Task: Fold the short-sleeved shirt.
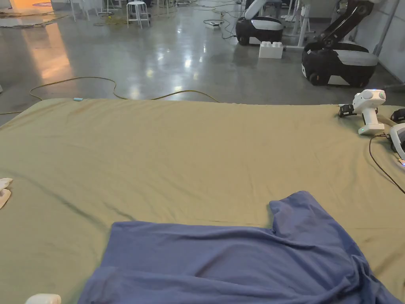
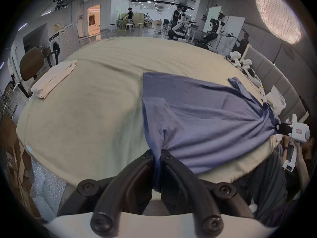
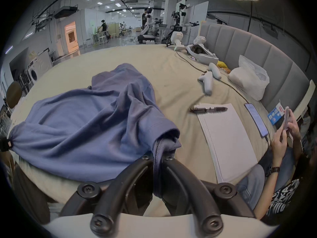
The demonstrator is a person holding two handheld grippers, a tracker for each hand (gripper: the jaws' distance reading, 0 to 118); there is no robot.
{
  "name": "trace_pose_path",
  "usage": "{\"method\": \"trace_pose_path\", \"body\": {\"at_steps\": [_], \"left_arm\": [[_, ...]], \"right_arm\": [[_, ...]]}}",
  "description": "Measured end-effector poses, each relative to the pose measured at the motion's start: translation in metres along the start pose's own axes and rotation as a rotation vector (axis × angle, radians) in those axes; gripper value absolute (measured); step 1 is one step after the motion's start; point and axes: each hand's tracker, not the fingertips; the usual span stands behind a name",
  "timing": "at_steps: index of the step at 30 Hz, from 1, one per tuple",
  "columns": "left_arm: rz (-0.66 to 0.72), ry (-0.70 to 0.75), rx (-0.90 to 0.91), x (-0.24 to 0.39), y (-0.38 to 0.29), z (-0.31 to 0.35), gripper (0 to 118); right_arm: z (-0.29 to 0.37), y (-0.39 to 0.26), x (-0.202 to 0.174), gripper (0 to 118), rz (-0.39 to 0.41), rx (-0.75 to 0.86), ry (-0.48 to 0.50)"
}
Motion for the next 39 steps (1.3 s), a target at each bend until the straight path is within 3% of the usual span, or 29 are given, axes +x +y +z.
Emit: {"method": "trace_pose_path", "body": {"at_steps": [5,6,7,8,9,10,11,13,18,22,27,29,31,32,33,34,39], "left_arm": [[-0.041,0.017,0.012,0.007,-0.008,-0.003,8],[-0.037,0.02,0.022,0.007,-0.007,-0.003,15],[-0.026,0.022,0.024,0.006,-0.006,-0.003,32],[-0.014,0.025,0.023,0.005,-0.005,-0.004,53],[-0.006,0.021,0.038,0.004,-0.004,-0.001,71],[0.001,-0.004,0.111,0.004,-0.006,0.008,71],[-0.012,-0.039,0.214,0.004,-0.006,0.021,71],[-0.032,-0.073,0.366,0.01,-0.002,0.054,71],[-0.061,-0.031,0.667,0.041,0.021,0.142,82],[-0.073,-0.053,0.839,0.073,0.016,0.205,83],[-0.225,0.106,0.902,0.117,0.005,0.245,83],[-0.232,0.196,0.921,0.131,0.003,0.25,82],[-0.271,0.224,0.918,0.139,0.003,0.256,65],[-0.275,0.21,0.914,0.141,0.003,0.259,45],[-0.278,0.206,0.916,0.143,0.005,0.258,8],[-0.272,0.206,0.922,0.146,0.005,0.26,0],[-0.229,0.093,0.919,0.145,0.002,0.271,0]], "right_arm": [[0.005,-0.003,0.0,7,-0.018,-0.011,0.021],[0.005,0.0,0.0,7,-0.02,-0.011,0.023],[0.003,0.002,-0.001,11,-0.017,-0.018,0.023],[0.001,0.003,-0.002,24,-0.011,-0.036,0.024],[0.001,0.003,-0.002,53,-0.006,-0.037,0.02],[0.003,0.005,-0.001,70,-0.008,-0.039,0.022],[0.008,0.006,0.001,73,-0.019,-0.03,0.078],[0.028,0.011,0.002,72,-0.051,0.033,0.155],[0.102,0.038,-0.011,72,0.033,0.274,0.249],[0.176,0.057,-0.029,72,0.075,0.492,0.37],[0.233,0.063,-0.043,72,0.144,0.702,0.337],[0.247,0.061,-0.049,68,0.142,0.756,0.325],[0.253,0.06,-0.049,40,0.133,0.77,0.325],[0.256,0.058,-0.051,18,0.116,0.787,0.313],[0.259,0.056,-0.052,4,0.083,0.804,0.304],[0.261,0.054,-0.052,2,0.068,0.808,0.324],[0.268,0.052,-0.055,0,0.072,0.809,0.326]]}}
